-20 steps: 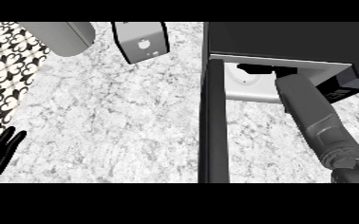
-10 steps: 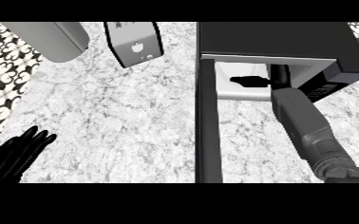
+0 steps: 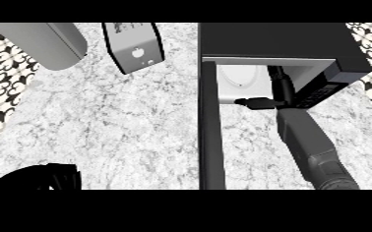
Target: Pick up the milk, place it into the microwave and close the microwave
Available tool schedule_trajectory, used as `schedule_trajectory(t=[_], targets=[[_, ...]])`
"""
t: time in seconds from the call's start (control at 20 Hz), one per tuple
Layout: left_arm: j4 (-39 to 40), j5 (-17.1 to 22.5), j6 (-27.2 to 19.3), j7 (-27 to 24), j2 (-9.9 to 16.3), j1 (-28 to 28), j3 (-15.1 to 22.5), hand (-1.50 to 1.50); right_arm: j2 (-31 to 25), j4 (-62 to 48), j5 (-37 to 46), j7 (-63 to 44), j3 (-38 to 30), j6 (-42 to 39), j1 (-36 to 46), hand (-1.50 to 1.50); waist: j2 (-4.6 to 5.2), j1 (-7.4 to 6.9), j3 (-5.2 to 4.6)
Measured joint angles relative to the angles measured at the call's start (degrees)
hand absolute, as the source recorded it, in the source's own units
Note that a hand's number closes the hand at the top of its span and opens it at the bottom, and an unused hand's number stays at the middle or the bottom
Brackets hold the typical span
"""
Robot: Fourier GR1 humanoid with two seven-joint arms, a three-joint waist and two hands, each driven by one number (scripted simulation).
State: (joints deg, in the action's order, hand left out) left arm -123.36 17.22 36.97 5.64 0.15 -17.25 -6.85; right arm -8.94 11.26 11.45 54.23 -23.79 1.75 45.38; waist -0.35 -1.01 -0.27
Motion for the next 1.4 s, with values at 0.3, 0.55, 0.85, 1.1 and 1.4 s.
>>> schedule_trajectory(t=[0.3, 0.55, 0.85, 1.1, 1.4], targets=[[-0.7, -2.3, -3.8, 2.3, -0.1, -0.4, 6.9, 1.50, 2.1, 4.6, -0.9, 1.5, 1.7, -3.4, -8.0, -1.50, -0.42, 1.42, 0.08], [-0.8, -5.2, -5.4, 3.7, -0.1, 1.1, 12.0, 1.50, 2.0, 11.1, -1.1, 2.1, 3.9, -6.3, -16.4, -1.50, -0.61, 2.35, 0.10], [3.3, -12.7, -10.5, 1.6, -0.1, 5.9, 20.0, 1.50, 2.2, 21.5, -2.6, 1.6, 5.6, -8.3, -28.8, -1.50, -0.39, 3.17, 0.11], [9.2, -18.3, -14.2, -0.1, -0.1, 12.3, 26.3, 1.50, 1.5, 33.0, -4.3, 0.1, 7.1, -11.6, -39.4, -1.50, -0.23, 3.60, 0.11], [21.8, -23.9, -19.5, -3.7, -0.1, 19.3, 34.2, 1.50, 0.4, 47.3, -6.8, -1.8, 8.8, -14.7, -51.8, -1.50, 0.06, 3.47, 0.12]])
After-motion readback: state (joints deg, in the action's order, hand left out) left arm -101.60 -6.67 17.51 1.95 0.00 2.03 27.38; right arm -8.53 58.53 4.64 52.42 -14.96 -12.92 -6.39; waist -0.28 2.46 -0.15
